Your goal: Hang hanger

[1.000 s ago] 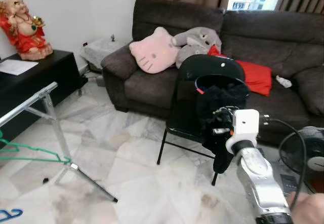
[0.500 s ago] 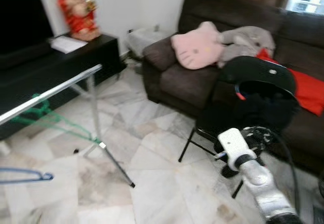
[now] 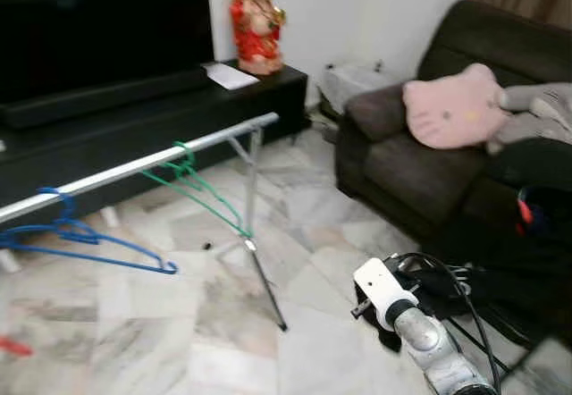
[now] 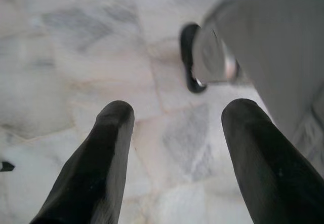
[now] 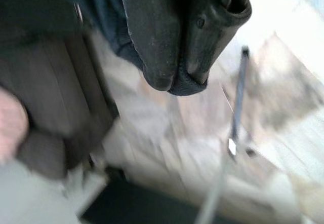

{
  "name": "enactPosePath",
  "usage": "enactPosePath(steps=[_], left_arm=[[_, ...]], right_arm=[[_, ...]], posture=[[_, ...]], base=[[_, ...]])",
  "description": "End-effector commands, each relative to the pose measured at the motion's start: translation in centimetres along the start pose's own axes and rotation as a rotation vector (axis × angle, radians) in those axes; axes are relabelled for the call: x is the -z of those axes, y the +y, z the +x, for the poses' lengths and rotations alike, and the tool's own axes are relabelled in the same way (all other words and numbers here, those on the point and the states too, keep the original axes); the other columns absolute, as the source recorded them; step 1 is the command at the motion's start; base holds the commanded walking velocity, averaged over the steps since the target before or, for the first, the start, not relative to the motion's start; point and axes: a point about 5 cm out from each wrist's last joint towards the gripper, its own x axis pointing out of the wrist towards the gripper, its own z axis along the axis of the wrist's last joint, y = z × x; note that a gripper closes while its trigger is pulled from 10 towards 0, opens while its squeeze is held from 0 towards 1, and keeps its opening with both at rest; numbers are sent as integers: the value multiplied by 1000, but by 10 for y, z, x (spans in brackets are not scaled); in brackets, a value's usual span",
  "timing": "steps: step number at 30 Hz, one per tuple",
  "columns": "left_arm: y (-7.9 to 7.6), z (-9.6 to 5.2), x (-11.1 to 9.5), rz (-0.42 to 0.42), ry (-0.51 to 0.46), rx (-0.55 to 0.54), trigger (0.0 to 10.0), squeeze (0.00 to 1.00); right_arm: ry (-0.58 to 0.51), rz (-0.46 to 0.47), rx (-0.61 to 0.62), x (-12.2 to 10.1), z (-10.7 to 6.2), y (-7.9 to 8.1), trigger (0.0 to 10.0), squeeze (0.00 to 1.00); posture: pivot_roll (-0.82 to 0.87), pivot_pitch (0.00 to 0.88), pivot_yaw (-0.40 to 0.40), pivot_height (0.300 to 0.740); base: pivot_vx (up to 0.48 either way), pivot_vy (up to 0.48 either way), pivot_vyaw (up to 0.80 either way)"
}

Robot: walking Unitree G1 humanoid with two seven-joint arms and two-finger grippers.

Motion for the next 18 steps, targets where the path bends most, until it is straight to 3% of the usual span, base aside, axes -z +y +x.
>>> enactPosePath(steps=[1, 5, 6, 7, 9, 10, 11, 14, 18], left_arm=[[-5, -1, 8, -15, 23, 13, 10000, 0], [-5, -1, 8, -20, 21, 10, 10000, 0], [-5, -1, 8, -32, 14, 3, 10000, 0], [-5, -1, 8, -32, 14, 3, 10000, 0], [-4, -2, 8, -76, -2, -15, 10000, 0], [-4, -2, 8, -76, -2, -15, 10000, 0], [-3, -2, 7, -124, -33, -48, 10000, 0], [1, -4, 3, -202, -119, -123, 10000, 0], [3, -6, 0, -208, -179, -169, 10000, 0]], right_arm=[[4, 6, -11, 5, -1, -3, 10000, 0], [49, 80, -82, 17, -2, 10, 10000, 0], [67, 186, -57, 21, -2, 11, 10000, 0], [67, 186, -57, 21, -2, 11, 10000, 0], [105, 348, -16, 27, -2, 14, 10000, 0], [105, 348, -16, 27, -2, 14, 10000, 0], [137, 484, 34, 33, -2, 15, 10000, 0], [222, 623, 51, 47, -5, 25, 10000, 0], [290, 676, 54, 61, -11, 36, 10000, 0]], posture=[[-20, 0, -37, 740], [-14, 0, -38, 740], [-12, 0, -37, 740], [-12, 0, -37, 740], [-8, 0, -32, 740], [-8, 0, -32, 740], [-3, 0, -29, 740], [13, 0, -32, 740], [32, 0, -36, 740]], base=[[0, 0, 800], [0, 0, 762], [0, 0, 0], [0, 0, 0], [0, 0, 0], [0, 0, 0], [0, 0, 0], [0, 0, 0], [0, 0, 0]])
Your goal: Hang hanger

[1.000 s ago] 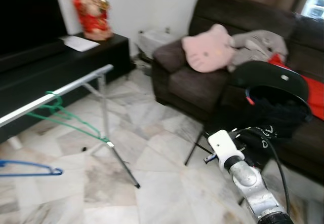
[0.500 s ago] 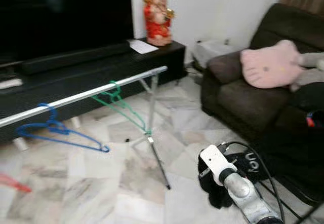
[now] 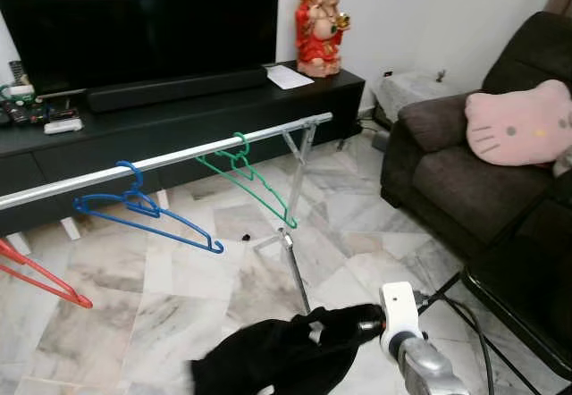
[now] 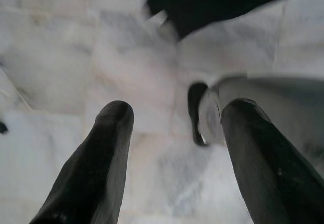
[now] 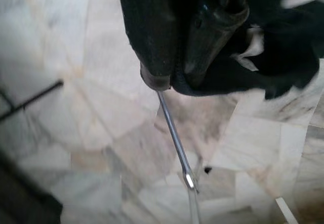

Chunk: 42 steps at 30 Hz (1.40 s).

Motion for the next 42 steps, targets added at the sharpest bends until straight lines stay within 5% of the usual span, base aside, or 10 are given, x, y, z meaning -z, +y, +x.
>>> enactPosePath(steps=[1, 3, 5, 7, 8, 15, 24, 29, 32, 42], left_arm=[[0, -2, 2, -5, -23, -18, 10000, 0], [-1, -2, -1, -5, -50, -15, 10000, 0], [-2, 10, -41, -56, -190, 15, 10000, 0], [-5, 24, -141, 9, -456, 34, 10000, 0], [-6, 24, -152, 17, -494, 39, 10000, 0], [-25, 12, -170, 58, -672, 152, 10000, 0], [-21, -1, -169, 89, -740, 189, 10000, 0], [-12, -3, -176, 132, -775, 97, 10000, 0], [-9, -11, -204, 269, -879, 20, 10000, 0], [-30, -28, -224, 40, -965, 206, 10000, 0]], right_arm=[[25, 30, 25, 8, -1, -1, 10000, 0], [52, 38, 40, 16, -3, -1, 10000, 0], [82, 78, 68, 28, -5, -1, 10000, 0], [92, 116, 98, 32, -6, -2, 10000, 0], [96, 122, 108, 33, -6, -3, 10000, 0], [129, 205, 148, 47, -10, -1, 10000, 0], [135, 223, 150, 49, -11, 0, 10000, 0], [147, 226, 165, 50, -11, -1, 10000, 0], [151, 216, 171, 49, -10, -2, 10000, 0], [146, 214, 152, 49, -10, 0, 10000, 0]], posture=[[34, 0, -36, 740], [36, 0, -37, 740], [34, 0, -35, 740], [32, 2, -33, 740], [33, 1, -32, 740], [52, 0, -38, 740], [72, 0, -40, 740], [83, 0, -51, 740], [102, 0, -76, 740], [146, 0, -99, 740]], base=[[0, 0, 0], [0, 0, 0], [0, 0, 0], [0, 0, 0], [0, 0, 0], [0, 0, 0], [0, 0, 0], [0, 0, 0], [0, 0, 0], [0, 0, 0]])
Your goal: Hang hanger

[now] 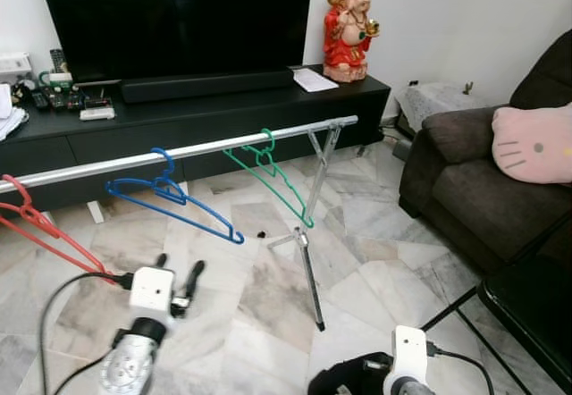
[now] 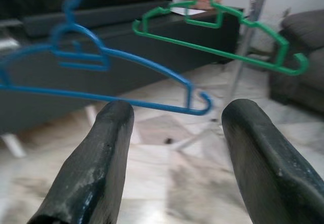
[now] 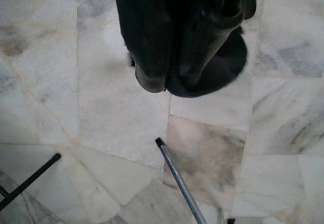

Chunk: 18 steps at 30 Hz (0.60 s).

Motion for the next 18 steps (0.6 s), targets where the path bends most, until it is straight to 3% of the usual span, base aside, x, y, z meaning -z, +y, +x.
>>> enactPosePath(steps=[1, 8, 18], left_arm=[[0, -1, -3, -52, 0, 1, 10000, 0], [4, -11, 0, -68, 28, -22, 10000, 0], [19, -22, 2, -66, 72, -61, 10000, 0]], right_arm=[[-10, 3, 5, -2, 0, -3, 10000, 0], [6, 57, 22, 10, -2, -4, 10000, 0], [65, 16, 39, 30, -6, -7, 10000, 0]], posture=[[137, 0, -91, 740], [131, 0, -62, 740], [151, 0, -51, 740]], base=[[0, 0, 0], [0, 0, 0], [0, 0, 0]])
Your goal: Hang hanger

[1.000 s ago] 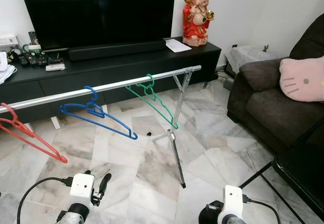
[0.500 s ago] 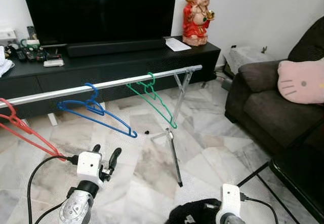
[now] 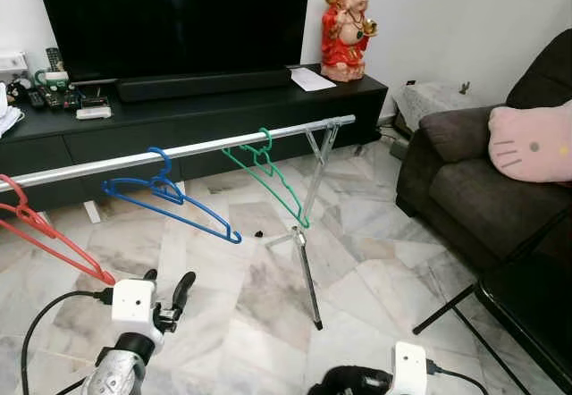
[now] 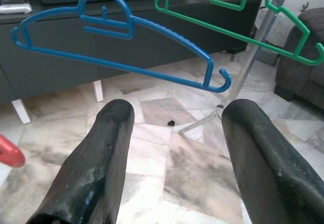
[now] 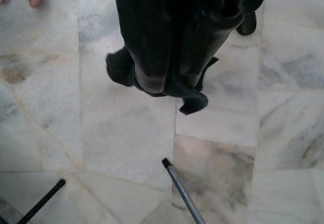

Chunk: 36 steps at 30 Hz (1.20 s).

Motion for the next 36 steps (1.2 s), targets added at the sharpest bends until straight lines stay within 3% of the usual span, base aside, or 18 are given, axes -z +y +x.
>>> enactPosePath(steps=[1, 10, 16, 25, 36], left_arm=[[3, -2, -4, -1, 0, -8, 10000, 0], [16, -9, -7, 10, 13, -67, 10000, 0], [21, -4, -13, 29, -3, -80, 10000, 0], [12, -1, -9, 20, 19, -64, 10000, 0], [-5, -4, -6, 44, 42, 4, 10000, 0]], right_arm=[[9, 1, 21, 8, -2, -3, 10000, 0], [51, -42, 31, 28, -6, -7, 10000, 0], [58, -45, 41, 35, -8, -9, 10000, 0], [73, -58, 36, 42, -10, -10, 10000, 0], [82, -40, 27, 43, -11, -13, 10000, 0]], posture=[[178, 0, -53, 740], [226, 0, -54, 740], [226, 0, -59, 740], [182, 0, -61, 740], [185, 0, -66, 740]], base=[[0, 0, 800], [0, 0, 800], [0, 0, 800], [0, 0, 800], [0, 0, 0]])
